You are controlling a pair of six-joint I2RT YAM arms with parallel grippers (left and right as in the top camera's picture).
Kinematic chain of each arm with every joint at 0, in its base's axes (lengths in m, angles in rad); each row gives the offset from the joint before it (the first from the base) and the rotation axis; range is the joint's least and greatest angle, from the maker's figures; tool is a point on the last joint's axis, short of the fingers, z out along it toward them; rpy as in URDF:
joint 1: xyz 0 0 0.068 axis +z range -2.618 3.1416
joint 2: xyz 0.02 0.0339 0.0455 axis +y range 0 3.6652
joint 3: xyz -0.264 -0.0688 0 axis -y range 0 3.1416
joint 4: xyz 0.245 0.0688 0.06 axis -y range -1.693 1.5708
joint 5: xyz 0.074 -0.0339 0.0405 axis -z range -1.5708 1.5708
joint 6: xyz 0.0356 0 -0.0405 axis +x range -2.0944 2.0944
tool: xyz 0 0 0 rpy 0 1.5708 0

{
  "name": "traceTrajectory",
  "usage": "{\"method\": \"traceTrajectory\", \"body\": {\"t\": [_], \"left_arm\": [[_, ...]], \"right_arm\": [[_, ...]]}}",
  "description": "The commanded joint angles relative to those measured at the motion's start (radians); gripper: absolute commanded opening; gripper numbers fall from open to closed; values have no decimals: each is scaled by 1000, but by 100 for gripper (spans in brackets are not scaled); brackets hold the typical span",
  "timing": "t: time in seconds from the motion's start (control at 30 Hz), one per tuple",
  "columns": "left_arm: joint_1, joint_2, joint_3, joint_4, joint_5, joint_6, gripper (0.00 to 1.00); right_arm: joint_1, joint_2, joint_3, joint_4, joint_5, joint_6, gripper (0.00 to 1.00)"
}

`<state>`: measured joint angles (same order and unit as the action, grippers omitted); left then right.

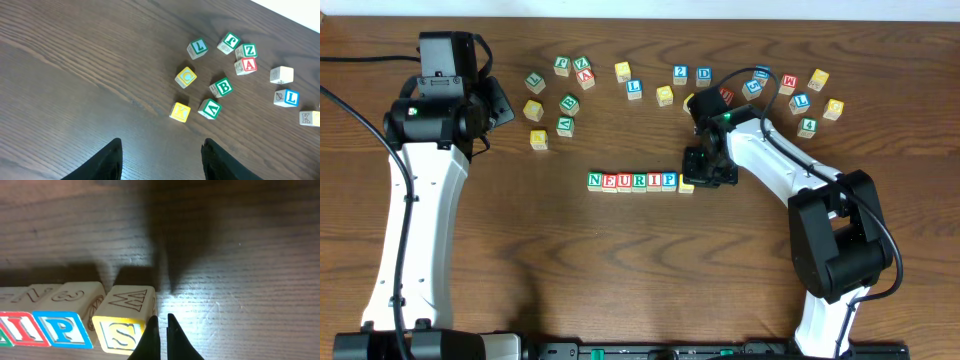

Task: Spell out NEURIPS

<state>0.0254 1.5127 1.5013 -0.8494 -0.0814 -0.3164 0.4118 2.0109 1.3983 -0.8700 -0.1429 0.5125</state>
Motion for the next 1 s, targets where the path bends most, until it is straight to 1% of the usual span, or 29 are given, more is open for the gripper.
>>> {"method": "traceTrajectory", "body": {"t": [0.0, 0.63, 0.9, 0.93, 0.97], "left_arm": [[2, -3, 6, -3, -9, 5, 50], [2, -3, 6, -3, -9, 5, 50], [2, -3, 6, -3, -9, 13, 51], [2, -4, 6, -2, -9, 21, 52], [2, -5, 8, -2, -9, 32, 61]], "right_arm": [[10, -8, -5, 3, -7, 14, 2], [20, -8, -1, 28, -4, 3, 1], [-53, -11, 103, -80, 13, -77, 3], [-60, -11, 125, -97, 18, -91, 3], [-66, -12, 148, -114, 21, -114, 4]]}}
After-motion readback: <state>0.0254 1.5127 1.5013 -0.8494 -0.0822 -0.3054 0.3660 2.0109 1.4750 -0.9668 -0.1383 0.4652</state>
